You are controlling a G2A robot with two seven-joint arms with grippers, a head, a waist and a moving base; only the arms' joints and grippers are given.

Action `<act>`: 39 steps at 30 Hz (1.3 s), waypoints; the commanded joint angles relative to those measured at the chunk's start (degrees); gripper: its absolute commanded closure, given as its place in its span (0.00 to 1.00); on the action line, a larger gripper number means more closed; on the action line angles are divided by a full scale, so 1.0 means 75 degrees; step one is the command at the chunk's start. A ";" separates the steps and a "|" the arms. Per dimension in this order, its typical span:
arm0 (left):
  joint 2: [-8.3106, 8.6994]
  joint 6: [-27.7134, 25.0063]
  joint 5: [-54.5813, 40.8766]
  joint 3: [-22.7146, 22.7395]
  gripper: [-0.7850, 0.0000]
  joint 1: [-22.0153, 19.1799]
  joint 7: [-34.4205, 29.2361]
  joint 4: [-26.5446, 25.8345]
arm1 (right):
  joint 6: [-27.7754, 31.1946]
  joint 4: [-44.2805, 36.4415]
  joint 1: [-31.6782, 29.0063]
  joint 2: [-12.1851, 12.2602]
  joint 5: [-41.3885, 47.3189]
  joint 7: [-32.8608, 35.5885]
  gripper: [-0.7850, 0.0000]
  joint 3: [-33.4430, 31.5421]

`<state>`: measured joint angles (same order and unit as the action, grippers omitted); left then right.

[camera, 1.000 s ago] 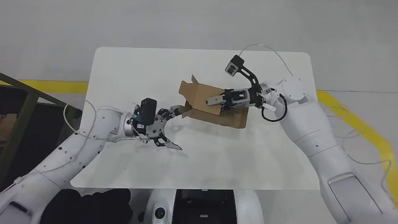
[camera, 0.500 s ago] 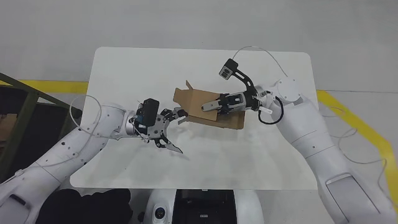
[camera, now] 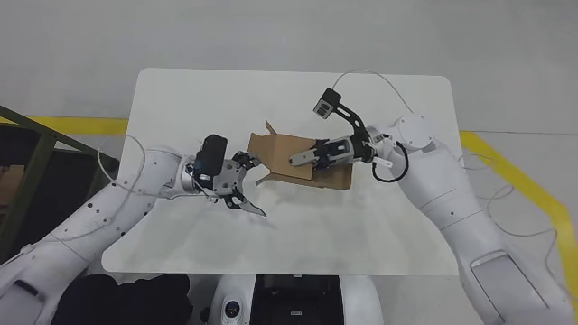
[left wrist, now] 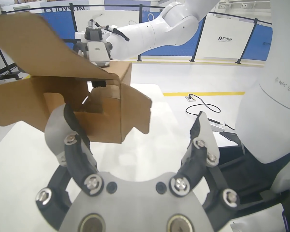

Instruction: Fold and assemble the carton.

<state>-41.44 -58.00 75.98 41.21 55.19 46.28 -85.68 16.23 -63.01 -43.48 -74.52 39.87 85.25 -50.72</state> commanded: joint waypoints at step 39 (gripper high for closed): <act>0.0085 0.0000 -0.1416 0.0126 0.53 0.0197 0.0001 0.0335 | -0.0022 -0.0106 -0.0152 -0.0054 0.0240 0.0221 1.00 -0.0167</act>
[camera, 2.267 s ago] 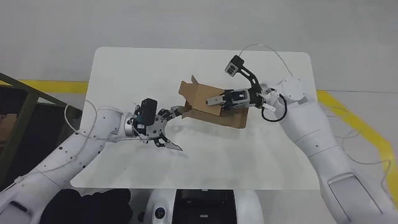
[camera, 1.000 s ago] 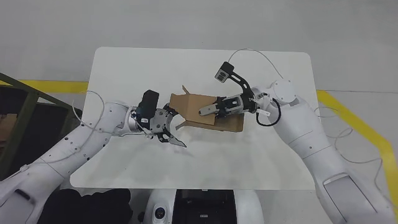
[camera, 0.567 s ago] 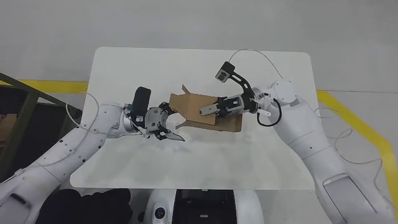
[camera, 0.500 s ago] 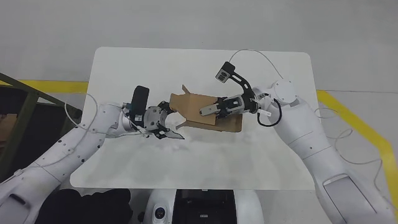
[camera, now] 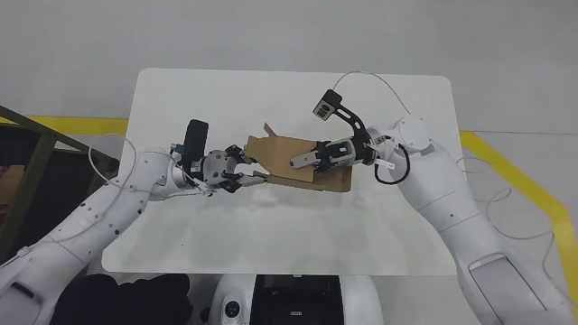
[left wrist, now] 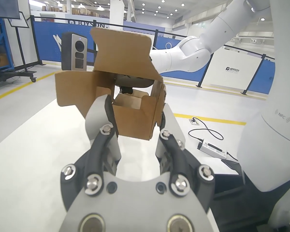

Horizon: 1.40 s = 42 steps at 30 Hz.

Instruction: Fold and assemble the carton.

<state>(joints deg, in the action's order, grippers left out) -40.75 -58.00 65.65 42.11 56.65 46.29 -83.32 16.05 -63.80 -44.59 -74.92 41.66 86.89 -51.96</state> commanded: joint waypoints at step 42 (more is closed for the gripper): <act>-0.0304 0.0000 -0.1807 0.0439 0.00 0.0227 -0.2001 0.0042 | 0.0048 -0.0128 -0.0064 -0.0116 -0.0062 -0.0121 1.00 0.0073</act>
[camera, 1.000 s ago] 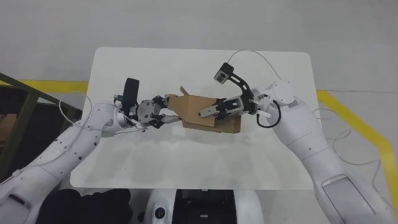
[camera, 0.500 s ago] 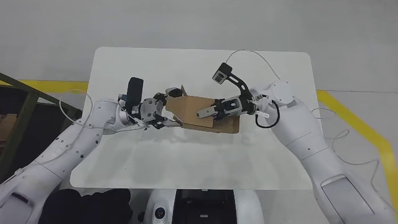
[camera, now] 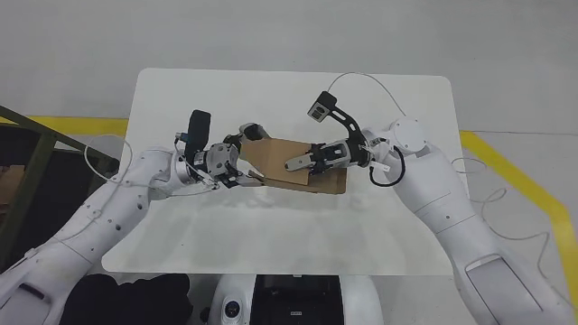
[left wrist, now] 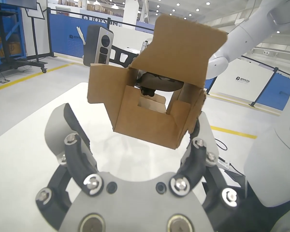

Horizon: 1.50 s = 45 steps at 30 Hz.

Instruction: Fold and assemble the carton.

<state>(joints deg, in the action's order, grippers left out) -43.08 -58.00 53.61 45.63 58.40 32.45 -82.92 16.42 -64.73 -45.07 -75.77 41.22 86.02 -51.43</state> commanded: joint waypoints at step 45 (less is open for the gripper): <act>0.0145 0.0000 -0.3913 -0.0863 0.00 -0.0702 -0.2862 -0.0020 | -0.0027 -0.0170 -0.0016 -0.0065 -0.0073 0.0007 1.00 -0.0018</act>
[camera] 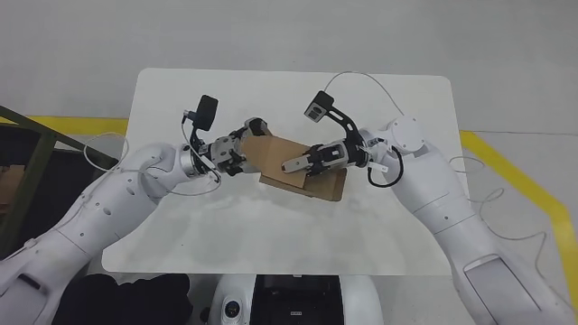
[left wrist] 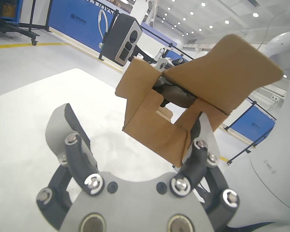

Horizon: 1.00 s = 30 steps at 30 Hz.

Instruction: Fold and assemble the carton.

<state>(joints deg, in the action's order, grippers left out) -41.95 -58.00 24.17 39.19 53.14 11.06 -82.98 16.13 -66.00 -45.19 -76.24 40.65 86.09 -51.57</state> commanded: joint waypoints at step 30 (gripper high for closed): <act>-0.0010 0.0000 -0.0460 0.0481 0.00 -0.0025 0.0476 0.0896 | -0.0156 -0.0097 -0.0100 -0.0046 -0.0119 0.0254 1.00 0.0345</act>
<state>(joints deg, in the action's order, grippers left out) -41.89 -58.00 21.31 42.86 53.27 15.16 -76.89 15.07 -66.58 -45.93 -76.57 39.92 88.01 -49.42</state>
